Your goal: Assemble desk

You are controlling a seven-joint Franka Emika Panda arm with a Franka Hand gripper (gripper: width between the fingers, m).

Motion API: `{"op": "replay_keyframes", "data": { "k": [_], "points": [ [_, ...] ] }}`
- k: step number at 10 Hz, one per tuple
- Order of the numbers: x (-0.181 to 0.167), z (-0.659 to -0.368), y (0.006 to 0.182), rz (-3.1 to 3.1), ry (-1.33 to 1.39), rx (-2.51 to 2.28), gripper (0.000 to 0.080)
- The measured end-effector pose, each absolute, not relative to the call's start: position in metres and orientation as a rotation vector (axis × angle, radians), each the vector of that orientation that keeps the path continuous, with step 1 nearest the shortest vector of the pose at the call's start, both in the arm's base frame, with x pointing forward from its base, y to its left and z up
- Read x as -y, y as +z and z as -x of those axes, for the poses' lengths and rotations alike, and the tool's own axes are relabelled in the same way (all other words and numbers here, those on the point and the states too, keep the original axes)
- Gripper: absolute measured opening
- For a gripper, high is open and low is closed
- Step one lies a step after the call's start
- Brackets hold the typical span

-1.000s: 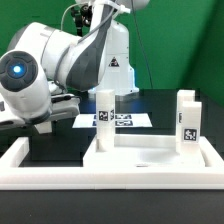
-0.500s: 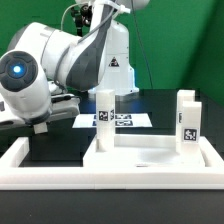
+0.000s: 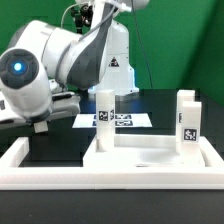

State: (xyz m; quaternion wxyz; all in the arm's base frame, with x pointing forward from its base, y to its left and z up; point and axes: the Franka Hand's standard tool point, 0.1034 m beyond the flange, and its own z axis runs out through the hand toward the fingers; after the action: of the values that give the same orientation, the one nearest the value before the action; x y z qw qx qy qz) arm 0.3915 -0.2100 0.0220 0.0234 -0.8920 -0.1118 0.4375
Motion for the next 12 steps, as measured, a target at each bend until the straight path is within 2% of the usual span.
{"op": "replay_keyframes", "data": {
  "k": [2,4,6,8,9,10,11,12],
  "points": [
    [0.191,-0.416,0.078,2.766,1.290,0.347,0.0290],
    [0.173,-0.428,0.120,2.806,1.196,0.356,0.0290],
    [0.179,-0.435,0.111,2.861,1.085,0.369,0.0290],
    [0.177,-0.442,0.114,2.909,0.917,0.358,0.0290],
    [0.170,-0.465,0.126,2.925,0.834,0.332,0.0290],
    [0.163,-0.497,0.149,2.933,0.712,0.293,0.0290],
    [0.158,-0.528,0.181,2.955,0.570,0.275,0.0290],
    [0.151,-0.545,0.203,2.996,0.472,0.193,0.0290]
  ]
}}
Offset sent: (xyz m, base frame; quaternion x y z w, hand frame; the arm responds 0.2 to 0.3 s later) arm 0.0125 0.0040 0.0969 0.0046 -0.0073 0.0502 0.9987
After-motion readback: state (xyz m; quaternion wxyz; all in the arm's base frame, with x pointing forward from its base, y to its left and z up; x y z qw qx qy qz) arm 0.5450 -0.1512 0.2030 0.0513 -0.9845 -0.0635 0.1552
